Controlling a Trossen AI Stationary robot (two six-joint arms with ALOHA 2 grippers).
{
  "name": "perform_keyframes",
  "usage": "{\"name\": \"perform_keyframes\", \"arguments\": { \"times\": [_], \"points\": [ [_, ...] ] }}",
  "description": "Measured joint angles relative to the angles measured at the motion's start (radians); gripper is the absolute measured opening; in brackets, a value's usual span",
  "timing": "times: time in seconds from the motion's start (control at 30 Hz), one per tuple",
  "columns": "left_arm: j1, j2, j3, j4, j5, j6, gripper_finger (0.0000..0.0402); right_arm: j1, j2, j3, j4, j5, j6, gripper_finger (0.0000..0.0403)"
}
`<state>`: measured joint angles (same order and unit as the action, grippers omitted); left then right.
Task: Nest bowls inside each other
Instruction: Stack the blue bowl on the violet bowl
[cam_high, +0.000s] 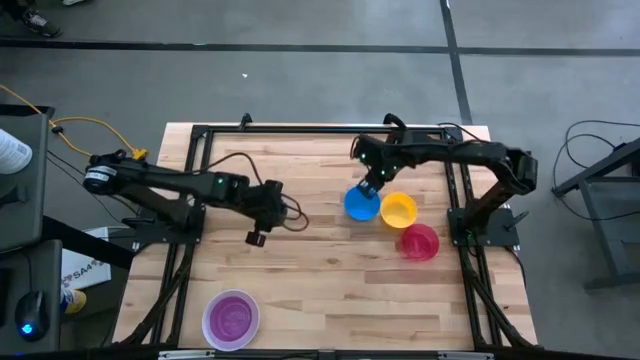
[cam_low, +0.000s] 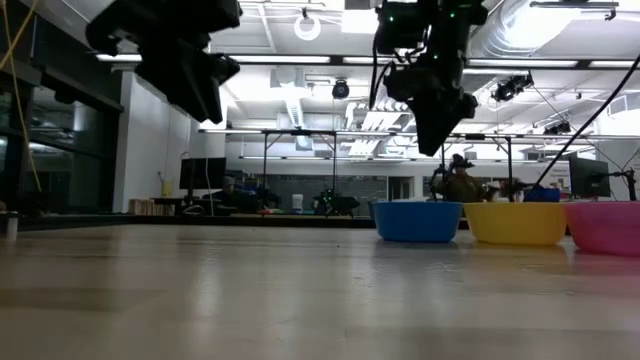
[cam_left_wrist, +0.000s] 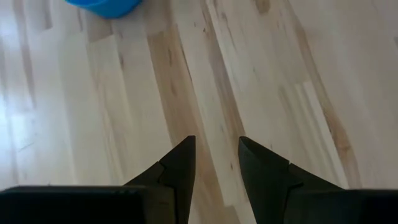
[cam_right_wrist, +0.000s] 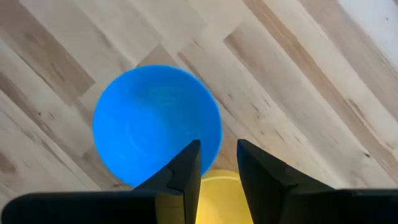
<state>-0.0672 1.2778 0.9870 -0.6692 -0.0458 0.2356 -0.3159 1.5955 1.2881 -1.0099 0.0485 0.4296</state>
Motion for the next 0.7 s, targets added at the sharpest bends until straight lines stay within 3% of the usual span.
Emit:
{"name": "perform_keyframes", "arguments": {
  "times": [0.3,0.7],
  "points": [
    [0.093,0.0,-0.065,0.077,0.06,0.049,0.012,-0.072,0.0,-0.097,0.066,-0.064,-0.014,0.0097],
    [0.1,0.0,-0.074,0.149,0.091,0.101,0.012,-0.063,0.0,-0.239,0.196,-0.096,0.018,0.0097]
  ]
}}
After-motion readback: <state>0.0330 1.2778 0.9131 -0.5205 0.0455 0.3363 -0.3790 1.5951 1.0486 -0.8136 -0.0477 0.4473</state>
